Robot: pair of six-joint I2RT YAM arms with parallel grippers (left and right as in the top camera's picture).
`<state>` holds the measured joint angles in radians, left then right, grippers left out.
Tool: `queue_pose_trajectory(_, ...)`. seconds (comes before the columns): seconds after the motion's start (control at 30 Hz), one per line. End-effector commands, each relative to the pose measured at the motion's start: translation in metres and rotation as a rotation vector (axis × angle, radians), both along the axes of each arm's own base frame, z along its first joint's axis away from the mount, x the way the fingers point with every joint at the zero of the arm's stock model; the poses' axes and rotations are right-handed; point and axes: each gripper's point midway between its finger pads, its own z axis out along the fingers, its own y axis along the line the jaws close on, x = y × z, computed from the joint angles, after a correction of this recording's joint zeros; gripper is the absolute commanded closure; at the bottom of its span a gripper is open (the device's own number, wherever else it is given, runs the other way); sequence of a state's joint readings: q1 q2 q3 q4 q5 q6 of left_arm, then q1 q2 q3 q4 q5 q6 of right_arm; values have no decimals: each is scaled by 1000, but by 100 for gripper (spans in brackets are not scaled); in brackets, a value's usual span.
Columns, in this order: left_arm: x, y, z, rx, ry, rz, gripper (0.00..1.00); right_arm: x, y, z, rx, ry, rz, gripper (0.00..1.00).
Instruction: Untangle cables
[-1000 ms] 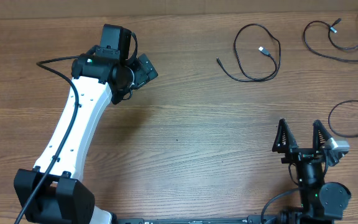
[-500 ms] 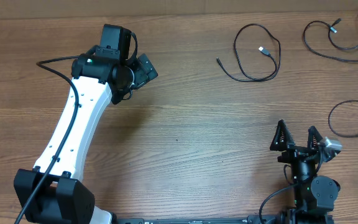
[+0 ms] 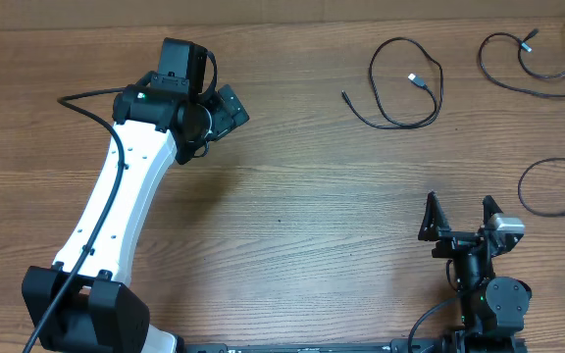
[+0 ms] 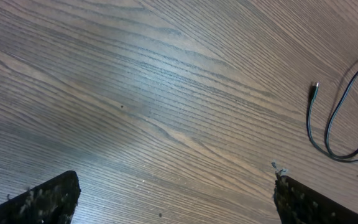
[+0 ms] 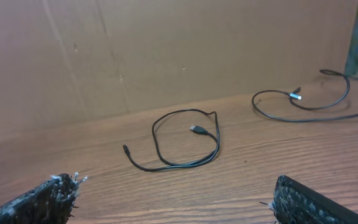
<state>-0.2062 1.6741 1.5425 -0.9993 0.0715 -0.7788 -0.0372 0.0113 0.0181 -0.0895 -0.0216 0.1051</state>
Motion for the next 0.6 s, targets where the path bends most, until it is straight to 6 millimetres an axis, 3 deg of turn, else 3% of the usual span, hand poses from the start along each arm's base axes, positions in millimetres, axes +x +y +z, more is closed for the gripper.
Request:
queue_pose_trajectory(0.0, -1, 2, -7, 13, 14, -10, 0, 0, 2, -2, -73, -4, 10, 0)
queue_pose_trajectory(0.2, -1, 2, -7, 13, 14, -10, 1, 0, 2, -2, -169, -5, 13, 0)
queue_pose_trajectory(0.57, -1, 2, -7, 13, 14, -10, 0, 0, 2, -2, -159, -6, 12, 0)
